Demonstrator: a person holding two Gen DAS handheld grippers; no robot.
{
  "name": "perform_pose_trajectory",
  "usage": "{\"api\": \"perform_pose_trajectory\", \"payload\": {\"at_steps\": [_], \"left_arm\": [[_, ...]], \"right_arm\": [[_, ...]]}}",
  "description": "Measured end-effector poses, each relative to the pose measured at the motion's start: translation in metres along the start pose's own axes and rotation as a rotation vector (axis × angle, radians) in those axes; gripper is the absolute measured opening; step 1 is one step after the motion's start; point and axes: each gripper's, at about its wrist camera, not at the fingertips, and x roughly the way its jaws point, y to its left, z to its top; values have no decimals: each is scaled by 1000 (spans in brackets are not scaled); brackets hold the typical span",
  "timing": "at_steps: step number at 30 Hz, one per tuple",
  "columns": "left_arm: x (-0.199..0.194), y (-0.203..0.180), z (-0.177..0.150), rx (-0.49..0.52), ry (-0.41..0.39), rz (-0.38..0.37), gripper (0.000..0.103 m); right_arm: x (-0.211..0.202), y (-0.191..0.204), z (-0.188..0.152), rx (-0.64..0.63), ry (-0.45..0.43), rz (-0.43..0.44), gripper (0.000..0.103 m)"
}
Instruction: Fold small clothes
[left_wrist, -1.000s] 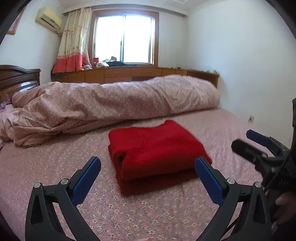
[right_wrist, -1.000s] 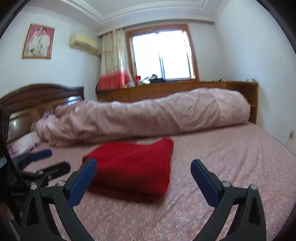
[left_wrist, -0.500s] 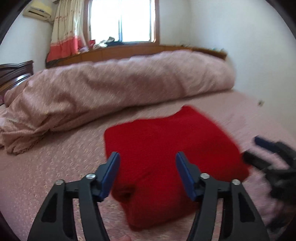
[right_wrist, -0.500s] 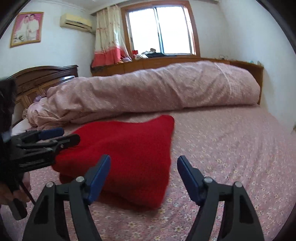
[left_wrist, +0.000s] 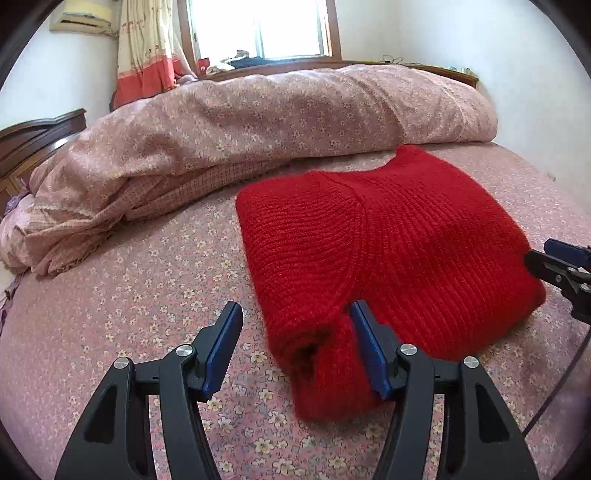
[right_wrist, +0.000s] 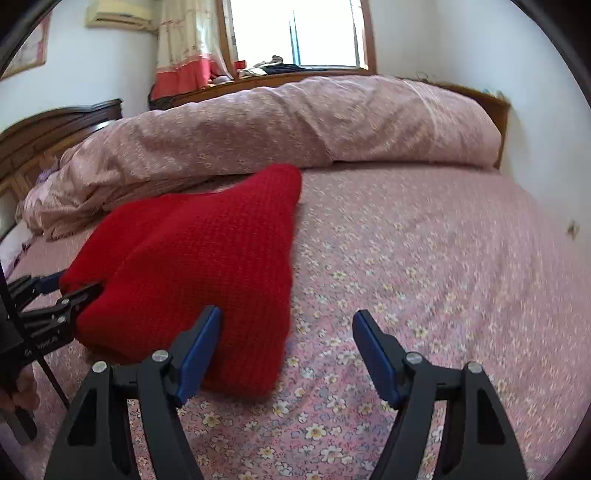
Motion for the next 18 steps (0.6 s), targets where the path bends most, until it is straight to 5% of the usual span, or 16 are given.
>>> {"api": "perform_pose_trajectory", "payload": {"at_steps": [6, 9, 11, 15, 18], "left_arm": [[-25, 4, 4, -32, -39, -33, 56], [-43, 7, 5, -69, -59, -67, 56], [-56, 8, 6, -95, -91, -101, 57], [-83, 5, 4, -111, -158, -135, 67], [-100, 3, -1, -126, -200, -157, 77]], "right_arm": [[-25, 6, -1, -28, -35, -58, 77], [-48, 1, -4, 70, -91, 6, 80], [-63, -1, -2, 107, -150, 69, 94], [-97, 4, -6, 71, -313, 43, 103], [-103, 1, -6, 111, -274, 97, 103]]}}
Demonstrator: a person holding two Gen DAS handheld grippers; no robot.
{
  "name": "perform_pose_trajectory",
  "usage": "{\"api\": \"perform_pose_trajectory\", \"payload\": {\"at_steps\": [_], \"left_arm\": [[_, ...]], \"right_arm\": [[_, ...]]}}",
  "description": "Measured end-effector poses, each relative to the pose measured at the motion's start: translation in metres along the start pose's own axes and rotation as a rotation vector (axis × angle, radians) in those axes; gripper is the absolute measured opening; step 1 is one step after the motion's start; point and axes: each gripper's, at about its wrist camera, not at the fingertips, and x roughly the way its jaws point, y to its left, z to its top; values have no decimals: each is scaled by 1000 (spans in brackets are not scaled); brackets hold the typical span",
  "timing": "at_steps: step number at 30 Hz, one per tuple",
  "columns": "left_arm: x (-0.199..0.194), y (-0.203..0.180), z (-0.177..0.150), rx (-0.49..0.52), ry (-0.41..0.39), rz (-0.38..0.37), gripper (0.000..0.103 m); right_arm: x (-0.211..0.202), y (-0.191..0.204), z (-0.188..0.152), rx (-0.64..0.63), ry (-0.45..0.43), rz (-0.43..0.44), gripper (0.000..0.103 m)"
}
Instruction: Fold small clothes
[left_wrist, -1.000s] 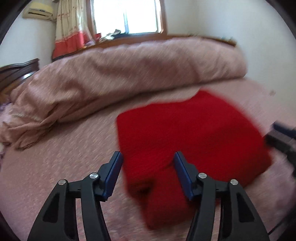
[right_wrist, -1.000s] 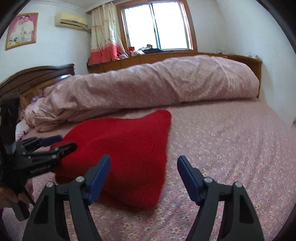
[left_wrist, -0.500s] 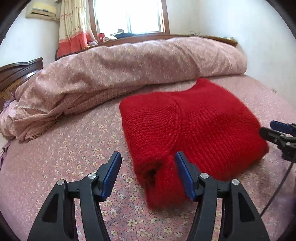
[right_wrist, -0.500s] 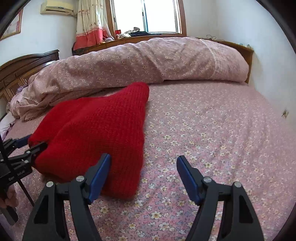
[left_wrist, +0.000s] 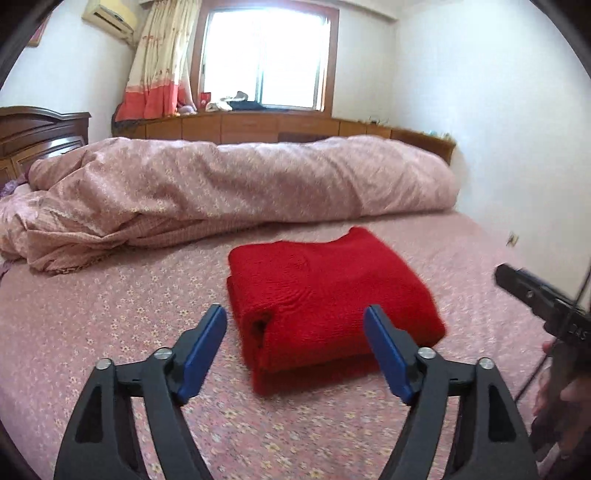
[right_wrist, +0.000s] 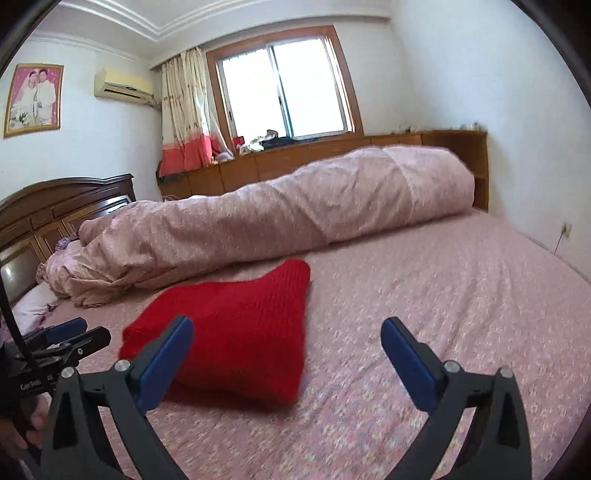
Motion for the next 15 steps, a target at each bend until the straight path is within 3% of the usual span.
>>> {"api": "perform_pose_trajectory", "payload": {"at_steps": [3, 6, 9, 15], "left_arm": [[-9, -9, -3, 28, -28, 8, 86], [-11, -21, -10, 89, -64, 13, 91], [-8, -28, -16, 126, -90, 70, 94], [7, -14, -23, 13, -179, 68, 99]], "right_arm": [[-6, -5, -1, 35, -19, 26, 103], [-13, -1, -6, -16, -68, 24, 103], [-9, 7, -14, -84, -68, 33, 103], [4, 27, -38, -192, -105, 15, 103]]}}
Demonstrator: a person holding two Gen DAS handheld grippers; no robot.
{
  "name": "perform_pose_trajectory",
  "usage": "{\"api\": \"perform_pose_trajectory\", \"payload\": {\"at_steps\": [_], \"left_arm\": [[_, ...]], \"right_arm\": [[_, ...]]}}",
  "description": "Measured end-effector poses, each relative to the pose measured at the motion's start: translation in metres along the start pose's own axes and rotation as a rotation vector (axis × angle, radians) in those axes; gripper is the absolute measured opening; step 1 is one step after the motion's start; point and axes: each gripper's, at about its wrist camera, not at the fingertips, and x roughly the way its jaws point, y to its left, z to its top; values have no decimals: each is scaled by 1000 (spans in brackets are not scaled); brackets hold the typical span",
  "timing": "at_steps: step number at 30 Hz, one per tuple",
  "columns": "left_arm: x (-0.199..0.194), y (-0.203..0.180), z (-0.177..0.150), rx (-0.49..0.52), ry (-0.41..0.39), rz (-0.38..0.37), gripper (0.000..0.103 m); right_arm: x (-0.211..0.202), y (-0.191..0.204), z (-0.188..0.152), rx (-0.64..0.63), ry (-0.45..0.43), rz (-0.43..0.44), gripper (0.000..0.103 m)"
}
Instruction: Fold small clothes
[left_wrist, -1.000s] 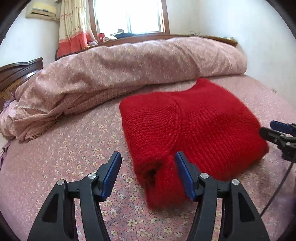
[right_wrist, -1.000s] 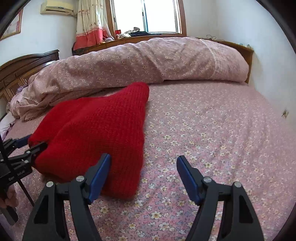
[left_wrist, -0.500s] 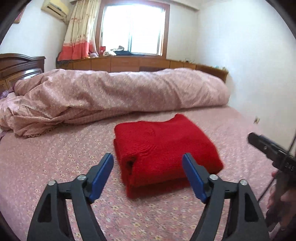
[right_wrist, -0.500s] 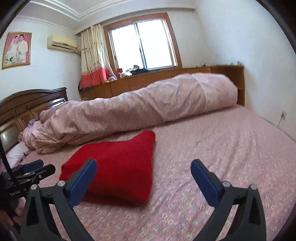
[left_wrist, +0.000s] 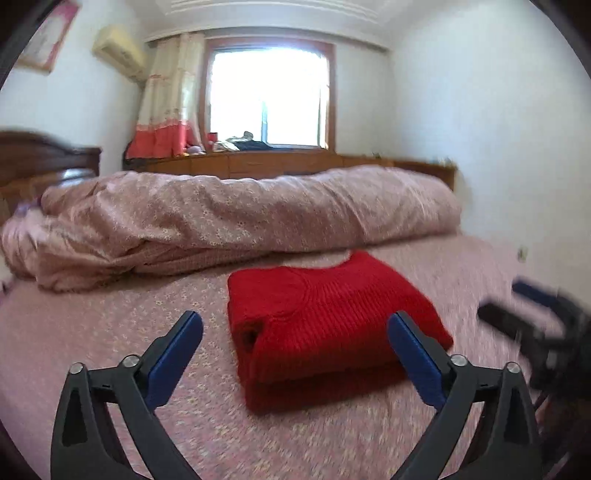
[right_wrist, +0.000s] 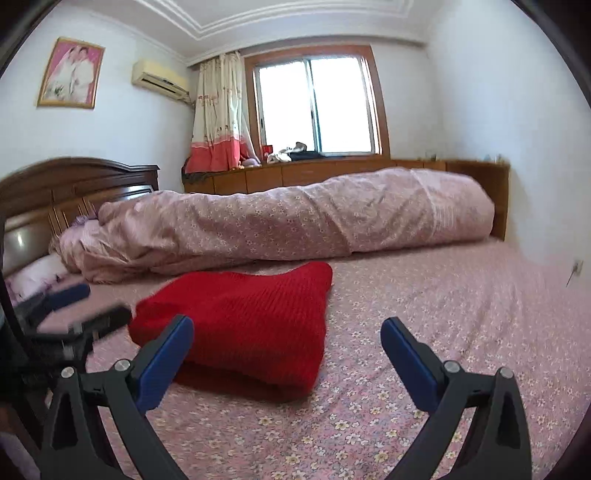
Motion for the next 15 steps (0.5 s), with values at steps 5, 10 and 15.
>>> {"api": "perform_pose_trajectory", "payload": {"at_steps": [5, 10, 15], "left_arm": [[24, -1, -16, 57, 47, 49, 99], [34, 4, -23, 31, 87, 33, 99], [35, 7, -25, 17, 95, 2, 99]], "right_arm": [[18, 13, -15, -28, 52, -8, 103], [7, 17, -18, -39, -2, 54, 103], [11, 16, -19, -34, 31, 77, 103]]}}
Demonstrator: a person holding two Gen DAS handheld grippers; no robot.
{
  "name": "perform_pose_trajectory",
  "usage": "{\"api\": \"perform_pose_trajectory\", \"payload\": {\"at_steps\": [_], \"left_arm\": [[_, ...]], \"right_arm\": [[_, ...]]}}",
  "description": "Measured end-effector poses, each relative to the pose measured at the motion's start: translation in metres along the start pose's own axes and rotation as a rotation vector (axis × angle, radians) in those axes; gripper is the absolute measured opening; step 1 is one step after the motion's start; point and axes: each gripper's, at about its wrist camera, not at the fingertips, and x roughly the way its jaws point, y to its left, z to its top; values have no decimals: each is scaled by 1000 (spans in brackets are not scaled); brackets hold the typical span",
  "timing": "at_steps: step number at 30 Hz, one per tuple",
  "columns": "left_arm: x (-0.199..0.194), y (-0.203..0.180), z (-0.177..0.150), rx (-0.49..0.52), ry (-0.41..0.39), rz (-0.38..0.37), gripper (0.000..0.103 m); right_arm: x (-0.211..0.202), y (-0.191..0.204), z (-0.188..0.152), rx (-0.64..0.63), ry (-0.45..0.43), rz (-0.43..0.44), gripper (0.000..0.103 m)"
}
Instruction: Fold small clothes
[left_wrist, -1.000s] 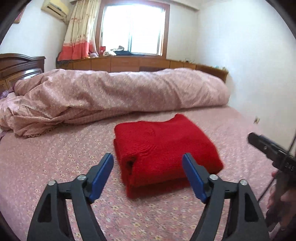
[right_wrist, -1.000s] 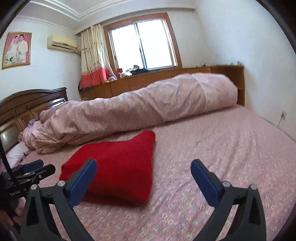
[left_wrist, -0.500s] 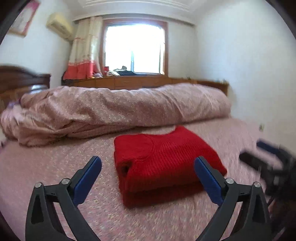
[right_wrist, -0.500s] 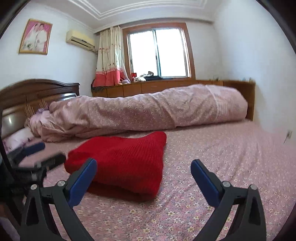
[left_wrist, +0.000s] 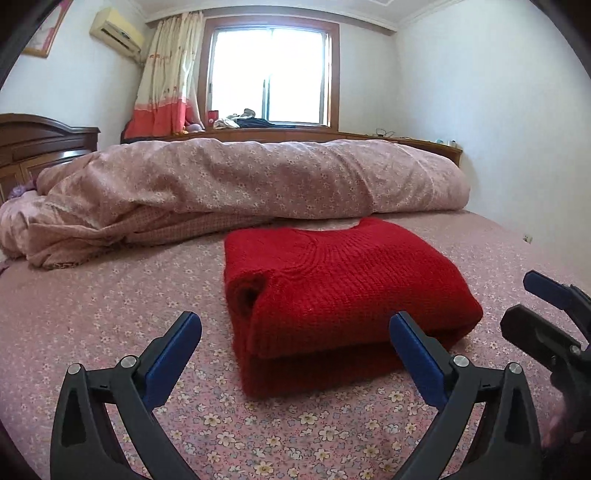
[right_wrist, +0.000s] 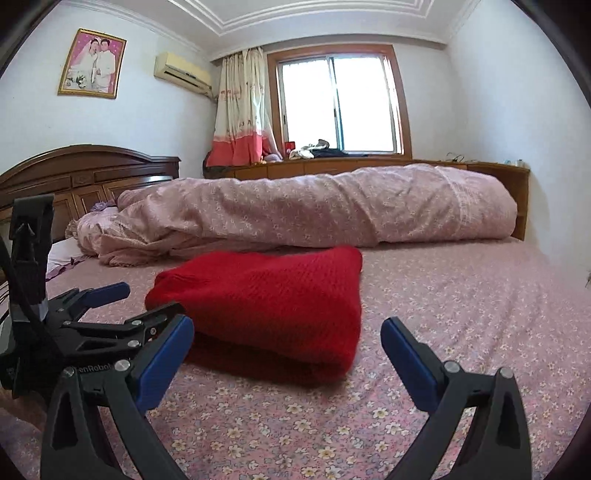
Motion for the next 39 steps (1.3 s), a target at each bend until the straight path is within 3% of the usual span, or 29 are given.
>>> {"api": "perform_pose_trajectory", "payload": {"at_steps": [39], "left_arm": [[2, -9, -2, 45, 2, 1, 99]], "right_arm": [[10, -1, -1, 5, 35, -9, 103]]}}
